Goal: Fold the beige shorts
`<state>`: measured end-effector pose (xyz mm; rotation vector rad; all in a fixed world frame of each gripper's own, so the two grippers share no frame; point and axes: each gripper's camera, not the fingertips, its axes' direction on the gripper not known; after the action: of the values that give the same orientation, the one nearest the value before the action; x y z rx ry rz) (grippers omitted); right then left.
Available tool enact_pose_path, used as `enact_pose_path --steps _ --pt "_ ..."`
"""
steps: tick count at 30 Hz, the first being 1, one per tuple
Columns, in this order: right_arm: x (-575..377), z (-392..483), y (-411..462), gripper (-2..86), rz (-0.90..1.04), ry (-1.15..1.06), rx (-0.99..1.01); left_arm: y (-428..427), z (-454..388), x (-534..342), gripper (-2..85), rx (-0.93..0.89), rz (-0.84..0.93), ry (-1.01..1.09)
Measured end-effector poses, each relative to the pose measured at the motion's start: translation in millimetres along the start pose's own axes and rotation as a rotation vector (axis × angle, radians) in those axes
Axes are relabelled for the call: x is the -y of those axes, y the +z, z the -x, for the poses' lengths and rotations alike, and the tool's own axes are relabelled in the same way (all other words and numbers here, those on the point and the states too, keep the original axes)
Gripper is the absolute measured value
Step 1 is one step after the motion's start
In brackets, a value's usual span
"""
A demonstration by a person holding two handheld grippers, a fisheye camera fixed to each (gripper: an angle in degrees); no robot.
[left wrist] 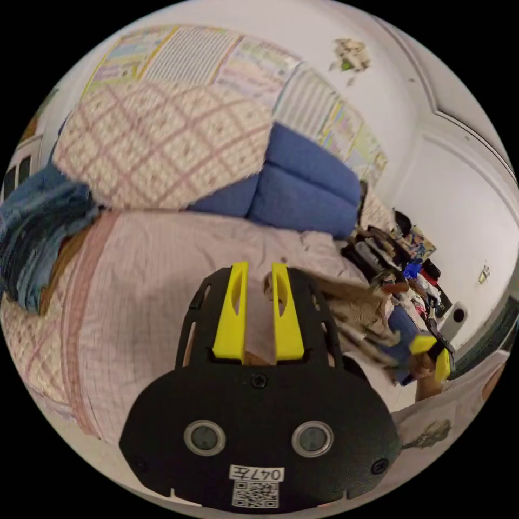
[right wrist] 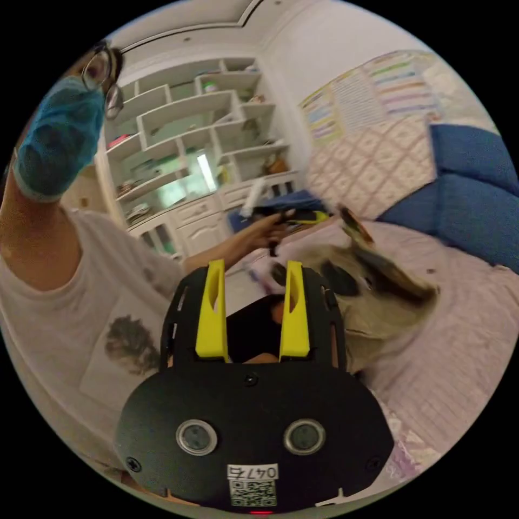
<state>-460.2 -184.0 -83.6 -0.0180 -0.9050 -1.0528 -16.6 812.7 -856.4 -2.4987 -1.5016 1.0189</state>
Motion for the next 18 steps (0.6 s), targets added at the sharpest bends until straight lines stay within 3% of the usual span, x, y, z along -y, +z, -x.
enact_pose_path --steps 8,13,15,18 --pt "-31 -8 -28 6.3 -0.054 0.187 -0.222 -45 21 -142 7.9 0.06 0.081 0.03" --pt "-20 6 2 6.7 0.173 0.086 -0.431 -23 18 -217 7.8 0.103 0.212 0.089" --pt "-19 5 19 7.0 0.29 0.087 -0.604 -11 27 -239 7.8 0.122 0.24 0.104" --pt "-23 1 17 7.6 0.31 0.156 -0.657 -6 47 -253 7.7 0.057 0.216 0.092"
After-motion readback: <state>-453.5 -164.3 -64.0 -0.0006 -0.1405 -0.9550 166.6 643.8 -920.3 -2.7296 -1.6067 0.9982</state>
